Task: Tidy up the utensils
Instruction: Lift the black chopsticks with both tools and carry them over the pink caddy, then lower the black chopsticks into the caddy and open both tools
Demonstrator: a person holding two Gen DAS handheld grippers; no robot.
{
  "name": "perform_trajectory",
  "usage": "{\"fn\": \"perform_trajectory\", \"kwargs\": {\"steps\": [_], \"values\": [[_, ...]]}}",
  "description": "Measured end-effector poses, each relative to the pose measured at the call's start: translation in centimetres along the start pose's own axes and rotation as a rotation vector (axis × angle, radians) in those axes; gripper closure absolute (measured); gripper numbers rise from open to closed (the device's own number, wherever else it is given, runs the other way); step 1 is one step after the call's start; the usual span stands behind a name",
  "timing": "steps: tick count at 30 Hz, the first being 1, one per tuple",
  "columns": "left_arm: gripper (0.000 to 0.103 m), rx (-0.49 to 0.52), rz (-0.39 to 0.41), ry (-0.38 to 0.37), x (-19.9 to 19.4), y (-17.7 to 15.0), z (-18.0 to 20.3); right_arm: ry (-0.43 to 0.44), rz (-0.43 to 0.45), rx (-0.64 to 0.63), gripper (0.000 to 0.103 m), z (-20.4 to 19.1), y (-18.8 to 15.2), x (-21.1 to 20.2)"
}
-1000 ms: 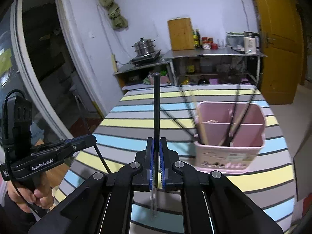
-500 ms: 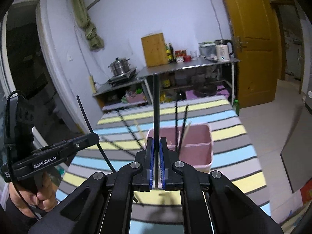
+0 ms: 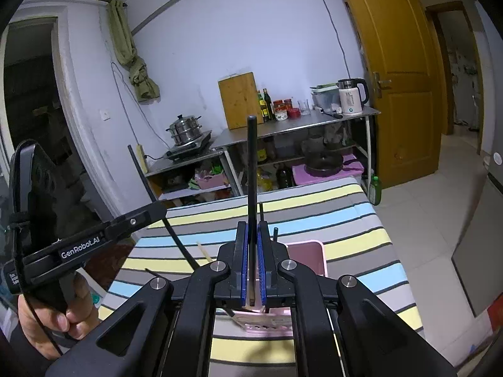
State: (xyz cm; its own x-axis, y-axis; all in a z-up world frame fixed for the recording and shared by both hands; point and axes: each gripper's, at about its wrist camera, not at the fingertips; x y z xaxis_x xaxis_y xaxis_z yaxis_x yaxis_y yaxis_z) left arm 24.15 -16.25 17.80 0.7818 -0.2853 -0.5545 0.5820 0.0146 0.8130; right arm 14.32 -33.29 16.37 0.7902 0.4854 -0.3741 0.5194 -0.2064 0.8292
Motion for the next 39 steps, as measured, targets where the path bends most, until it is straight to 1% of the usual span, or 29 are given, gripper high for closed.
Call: {"fn": "perform_trajectory", "kwargs": {"steps": [6, 8, 13, 15, 20, 25, 29, 31, 33, 36, 37, 38, 39], "values": [[0.098, -0.030, 0.006, -0.003, 1.6, -0.4, -0.9, -0.007, -0.040, 0.015, 0.098, 1.1, -1.3, 1.9], [0.098, -0.045, -0.001, -0.004, 2.0, -0.1, -1.3, -0.010, -0.050, 0.021, 0.098, 1.5, -1.6, 2.3], [0.098, -0.063, 0.030, -0.013, 1.3, 0.9, -1.6, -0.009, -0.055, 0.037, 0.098, 2.2, -1.9, 2.6], [0.098, -0.065, 0.029, -0.017, 1.3, 1.0, -1.7, -0.009, -0.056, 0.039, 0.098, 2.4, -1.9, 2.7], [0.098, -0.049, -0.031, -0.008, 3.2, -0.8, -1.4, -0.006, -0.069, 0.046, 0.098, 2.5, -2.7, 3.2], [0.098, 0.010, -0.112, 0.001, 5.2, -3.5, -0.7, -0.011, -0.102, 0.067, 0.098, 3.2, -4.1, 4.4], [0.098, 0.060, -0.141, 0.002, 5.7, -5.0, 0.0, -0.009, -0.133, 0.081, 0.098, 3.7, -5.3, 5.3], [0.098, 0.097, -0.141, 0.024, 5.7, -5.6, 0.5, -0.013, -0.147, 0.074, 0.098, 3.6, -5.6, 5.7], [0.098, 0.106, -0.148, 0.019, 5.5, -6.0, 0.8, -0.019, -0.152, 0.069, 0.098, 3.4, -5.7, 5.8], [0.096, 0.092, -0.149, 0.011, 4.7, -6.1, 0.5, -0.021, -0.157, 0.072, 0.097, 3.3, -5.6, 5.2], [0.094, 0.084, -0.138, 0.005, 4.2, -6.0, 0.3, -0.022, -0.148, 0.069, 0.096, 3.1, -5.5, 5.0], [0.092, 0.075, -0.127, -0.002, 3.6, -6.0, 0.1, -0.020, -0.133, 0.065, 0.089, 2.9, -5.5, 4.4], [0.090, 0.068, -0.119, -0.006, 3.2, -5.7, 0.0, -0.012, -0.115, 0.062, 0.086, 2.7, -5.3, 3.7]]}}
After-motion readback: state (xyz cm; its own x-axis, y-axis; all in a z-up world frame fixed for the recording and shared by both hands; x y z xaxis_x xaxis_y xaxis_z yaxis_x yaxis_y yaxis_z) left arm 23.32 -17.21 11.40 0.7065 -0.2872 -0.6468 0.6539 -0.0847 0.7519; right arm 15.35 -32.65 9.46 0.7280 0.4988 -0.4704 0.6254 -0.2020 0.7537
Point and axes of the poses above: each gripper's, at about its wrist camera, not at the fingertips, and x roughly the way its jaws point, z to its right, y to its top, and after that the axes turned 15 degrees about y, right-handed
